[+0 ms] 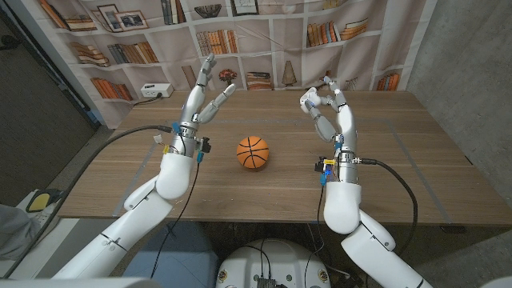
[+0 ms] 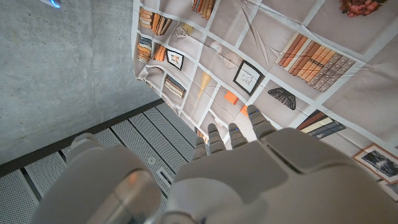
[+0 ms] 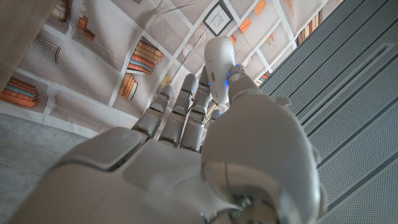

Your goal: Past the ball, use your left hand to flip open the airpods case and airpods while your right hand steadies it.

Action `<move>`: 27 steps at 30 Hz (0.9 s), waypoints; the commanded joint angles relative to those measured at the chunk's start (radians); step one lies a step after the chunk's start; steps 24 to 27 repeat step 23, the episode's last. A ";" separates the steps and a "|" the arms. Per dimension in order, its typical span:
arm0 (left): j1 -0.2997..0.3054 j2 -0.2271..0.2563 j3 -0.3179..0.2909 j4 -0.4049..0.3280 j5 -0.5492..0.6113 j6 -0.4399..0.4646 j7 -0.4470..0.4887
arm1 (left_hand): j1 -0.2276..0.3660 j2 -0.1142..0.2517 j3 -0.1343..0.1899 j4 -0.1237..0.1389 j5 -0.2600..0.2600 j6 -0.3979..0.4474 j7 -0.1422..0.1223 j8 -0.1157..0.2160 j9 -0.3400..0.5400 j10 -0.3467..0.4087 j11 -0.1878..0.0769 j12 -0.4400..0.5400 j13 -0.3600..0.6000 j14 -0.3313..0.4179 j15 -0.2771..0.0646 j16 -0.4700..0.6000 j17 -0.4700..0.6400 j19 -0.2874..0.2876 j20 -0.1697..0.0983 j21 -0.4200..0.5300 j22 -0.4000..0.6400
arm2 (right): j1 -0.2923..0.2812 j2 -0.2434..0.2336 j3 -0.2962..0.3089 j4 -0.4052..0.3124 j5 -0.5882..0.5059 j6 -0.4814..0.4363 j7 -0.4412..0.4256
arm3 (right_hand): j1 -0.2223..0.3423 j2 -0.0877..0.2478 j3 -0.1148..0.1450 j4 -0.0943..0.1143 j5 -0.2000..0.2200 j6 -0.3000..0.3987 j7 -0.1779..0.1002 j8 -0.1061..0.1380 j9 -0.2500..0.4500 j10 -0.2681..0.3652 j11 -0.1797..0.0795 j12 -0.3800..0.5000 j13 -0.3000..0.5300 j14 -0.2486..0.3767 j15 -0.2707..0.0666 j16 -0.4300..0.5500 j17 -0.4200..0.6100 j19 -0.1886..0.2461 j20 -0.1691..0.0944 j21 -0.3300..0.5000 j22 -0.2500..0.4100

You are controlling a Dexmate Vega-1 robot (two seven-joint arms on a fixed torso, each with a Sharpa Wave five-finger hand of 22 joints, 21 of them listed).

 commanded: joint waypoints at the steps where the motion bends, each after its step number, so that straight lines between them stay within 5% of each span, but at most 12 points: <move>1: 0.022 -0.027 -0.018 0.001 -0.008 -0.010 -0.012 | -0.008 -0.002 -0.010 0.003 0.001 0.007 -0.003 0.005 0.000 0.003 0.001 0.004 0.000 0.001 -0.001 0.002 0.002 0.010 0.000 0.001 0.002 | -0.016 -0.001 0.032 -0.001 0.041 0.033 0.008 | 0.013 -0.001 -0.001 0.002 0.005 0.009 -0.001 -0.001 0.004 0.156 -0.152 0.006 0.003 0.006 -0.187 0.006 0.003 0.001 0.002 -0.002 -0.001; 27: -0.024 -0.050 0.007 0.061 -0.024 -0.037 -0.030 | -0.017 -0.004 -0.028 0.009 -0.001 0.007 -0.003 0.004 0.000 0.005 0.000 0.004 0.000 0.003 -0.004 0.000 0.002 0.011 -0.001 0.000 0.002 | -0.010 0.007 0.042 0.007 0.035 0.026 0.013 | 0.014 -0.003 -0.004 0.003 0.006 0.011 0.001 -0.001 0.004 0.155 -0.152 0.006 0.004 0.006 -0.186 0.007 0.009 0.005 0.002 -0.001 -0.001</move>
